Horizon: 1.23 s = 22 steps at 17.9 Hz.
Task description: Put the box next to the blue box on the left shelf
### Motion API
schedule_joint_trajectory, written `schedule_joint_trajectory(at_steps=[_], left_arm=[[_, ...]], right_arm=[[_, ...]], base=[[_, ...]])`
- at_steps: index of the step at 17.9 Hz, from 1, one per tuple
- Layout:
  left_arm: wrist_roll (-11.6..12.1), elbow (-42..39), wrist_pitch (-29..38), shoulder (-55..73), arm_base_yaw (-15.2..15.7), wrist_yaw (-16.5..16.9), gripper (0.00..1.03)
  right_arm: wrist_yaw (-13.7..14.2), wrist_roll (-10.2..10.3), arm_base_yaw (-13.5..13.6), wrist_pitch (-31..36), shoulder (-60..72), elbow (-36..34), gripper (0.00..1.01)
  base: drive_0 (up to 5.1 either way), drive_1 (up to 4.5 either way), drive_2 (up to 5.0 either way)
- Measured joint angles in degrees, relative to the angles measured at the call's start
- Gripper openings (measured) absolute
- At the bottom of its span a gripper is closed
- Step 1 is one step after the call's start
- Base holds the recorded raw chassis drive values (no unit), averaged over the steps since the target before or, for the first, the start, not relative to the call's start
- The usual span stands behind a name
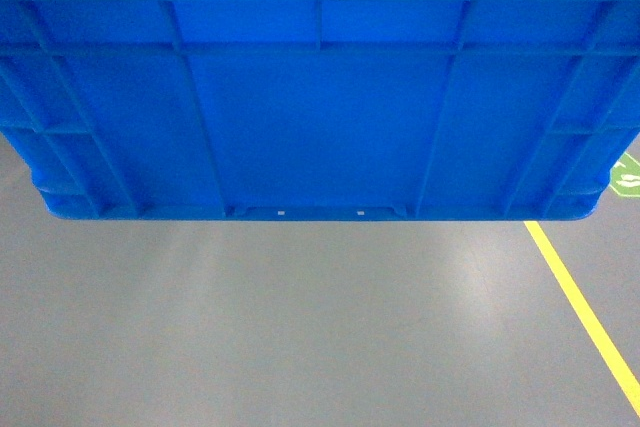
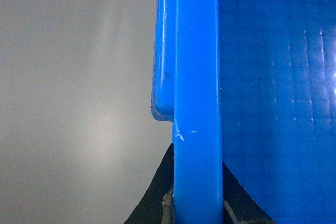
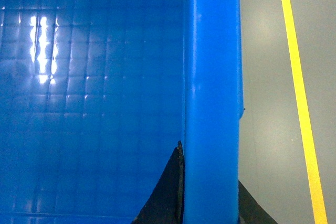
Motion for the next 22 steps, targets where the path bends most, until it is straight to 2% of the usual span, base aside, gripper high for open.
schedule_joint_trajectory(at_steps=[22], left_arm=[[0.0, -0.02, -0.11, 0.02, 0.0, 0.07, 0.07]], right_arm=[[0.02, -0.04, 0.0, 0.0, -0.07, -0.02, 0.08]], base=[[0.0, 4.32, -4.3]])
